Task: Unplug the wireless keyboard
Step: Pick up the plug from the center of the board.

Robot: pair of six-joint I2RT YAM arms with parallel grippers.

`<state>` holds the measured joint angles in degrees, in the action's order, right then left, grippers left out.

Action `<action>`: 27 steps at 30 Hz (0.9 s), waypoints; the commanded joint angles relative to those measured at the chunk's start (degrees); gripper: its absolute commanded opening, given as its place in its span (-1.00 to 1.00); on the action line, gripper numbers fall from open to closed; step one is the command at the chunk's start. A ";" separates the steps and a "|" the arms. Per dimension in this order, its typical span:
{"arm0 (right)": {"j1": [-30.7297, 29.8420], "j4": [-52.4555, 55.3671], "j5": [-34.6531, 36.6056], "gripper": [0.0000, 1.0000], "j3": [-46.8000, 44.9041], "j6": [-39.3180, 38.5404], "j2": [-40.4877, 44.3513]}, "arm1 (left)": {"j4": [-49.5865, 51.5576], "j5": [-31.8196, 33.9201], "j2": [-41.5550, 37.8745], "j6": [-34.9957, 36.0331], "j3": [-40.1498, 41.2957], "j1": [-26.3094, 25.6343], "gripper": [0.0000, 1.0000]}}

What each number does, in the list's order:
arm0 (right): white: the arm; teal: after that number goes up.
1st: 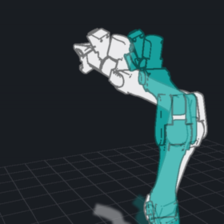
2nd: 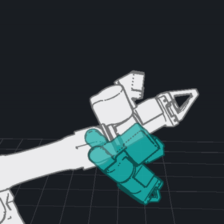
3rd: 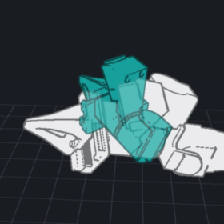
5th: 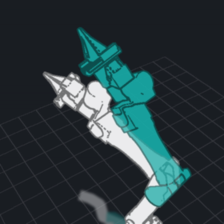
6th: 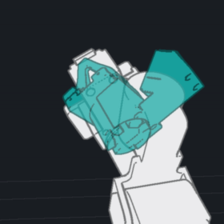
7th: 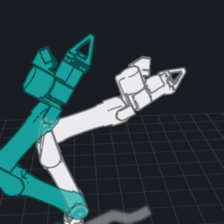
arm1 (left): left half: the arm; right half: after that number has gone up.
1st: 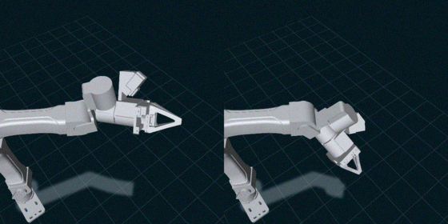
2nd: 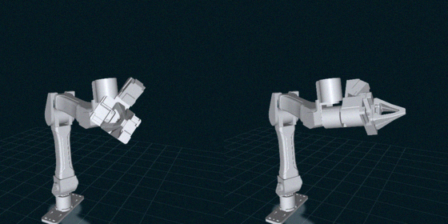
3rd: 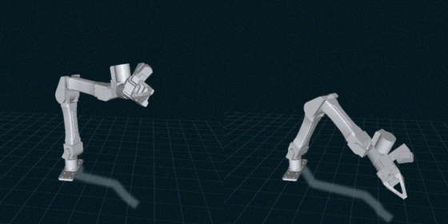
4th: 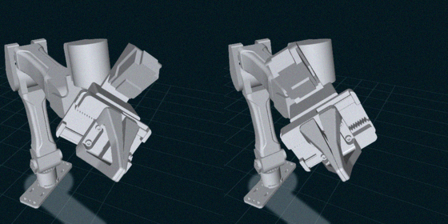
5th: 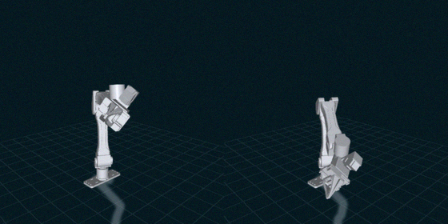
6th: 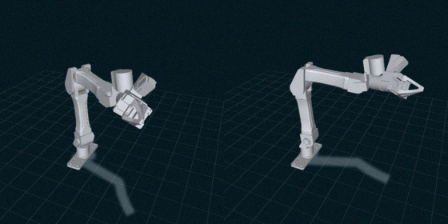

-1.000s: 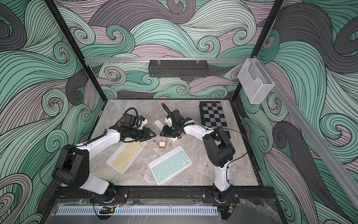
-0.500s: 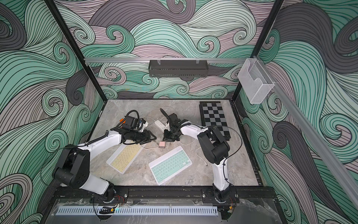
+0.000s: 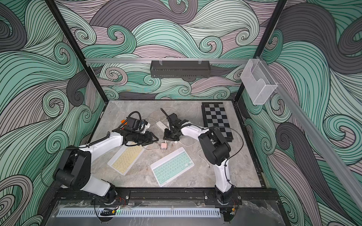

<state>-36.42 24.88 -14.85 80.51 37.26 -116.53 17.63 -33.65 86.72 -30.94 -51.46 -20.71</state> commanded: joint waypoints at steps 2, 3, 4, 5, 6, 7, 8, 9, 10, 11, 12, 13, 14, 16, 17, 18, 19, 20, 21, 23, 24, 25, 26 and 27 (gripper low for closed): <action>-0.93 -0.56 2.85 -0.48 -0.01 2.12 -1.59 | -1.02 -0.45 -0.53 0.75 0.18 -0.26 0.04; -0.95 -0.57 3.10 -0.55 -0.01 2.09 -1.55 | -1.08 -0.45 -0.50 0.70 0.22 -0.24 0.04; -0.91 -0.71 3.32 -0.63 -0.08 2.05 -1.63 | -1.15 -0.45 -0.50 0.74 0.30 -0.21 0.04; -0.94 -0.88 3.46 -0.71 -0.11 2.11 -1.70 | -1.34 -0.45 -0.47 0.71 0.43 -0.21 0.04; -1.00 -0.98 3.55 -0.79 -0.22 1.95 -1.72 | -1.45 -0.54 -0.36 0.71 0.53 -0.21 0.04; -0.92 -1.13 3.38 -0.90 -0.24 1.66 -1.62 | -1.60 -0.67 -0.28 0.73 0.65 -0.24 0.04; -0.92 -1.08 3.25 -0.98 -0.31 1.39 -1.31 | -1.73 -0.89 -0.22 0.75 0.66 -0.21 0.04; -0.83 -1.28 3.01 -1.00 -0.35 1.18 -0.63 | -2.01 -1.39 -0.19 0.93 0.65 -0.21 0.05; -0.79 -2.30 2.46 -1.00 -0.72 0.75 0.42 | -2.83 -2.57 -0.05 1.24 0.79 -0.25 0.09; -0.82 -3.05 2.13 -1.00 -1.18 0.52 1.74 | -3.94 -3.97 -0.01 1.40 0.92 -0.21 0.17; -0.69 -3.84 1.24 -1.00 -1.31 0.13 2.96 | -4.84 -5.51 0.11 1.64 0.88 -0.31 0.23; -0.58 -4.80 0.21 -1.00 -1.64 -0.05 4.37 | -5.42 -6.77 0.44 2.02 0.61 -0.30 0.30; -0.39 -4.84 -0.56 -1.00 -1.77 0.30 5.62 | -5.74 -7.40 0.54 2.51 0.25 -0.50 0.38; 0.10 -6.47 -2.73 -1.00 -1.50 1.86 7.08 | -5.53 -7.61 0.84 3.86 -0.66 -0.99 0.47; 0.31 -6.84 -3.71 -1.00 -1.54 3.09 7.63 | -4.54 -7.54 1.18 4.95 -1.56 -1.43 0.50; 0.53 -6.87 -4.16 -1.00 -1.35 4.11 7.88 | -3.12 -6.97 1.55 6.01 -2.55 -1.82 0.51; 0.79 -6.91 -4.94 -1.00 -1.16 5.38 7.98 | -1.67 -6.34 2.02 7.15 -3.70 -2.47 0.51; 1.06 -6.95 -6.02 -1.00 -0.91 6.45 7.92 | -0.45 -5.41 2.40 7.83 -4.55 -2.91 0.51; 1.17 -6.95 -6.87 -1.00 -0.69 7.40 7.74 | 0.46 -4.10 2.57 8.33 -5.05 -3.23 0.51; 1.35 -7.58 -8.48 -1.00 -0.63 9.32 7.72 | 2.21 -2.12 3.15 9.76 -6.39 -3.60 0.47; 1.34 -8.01 -8.93 -1.00 -0.64 9.78 7.71 | 2.59 -1.42 3.25 10.16 -6.90 -3.61 0.45; 1.27 -8.34 -9.51 -1.00 -0.77 10.22 7.72 | 2.95 -0.39 3.41 10.39 -7.35 -3.62 0.42; 1.28 -8.58 -9.73 -1.00 -0.80 10.62 7.61 | 3.46 0.43 3.60 10.71 -7.95 -3.61 0.37; 1.31 -8.70 -9.83 -1.00 -0.83 10.73 7.62 | 3.75 0.82 3.69 10.97 -8.41 -3.60 0.33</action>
<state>-35.11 17.98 -21.76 79.29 44.75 -108.79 18.35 -35.73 89.62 -23.49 -57.43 -24.21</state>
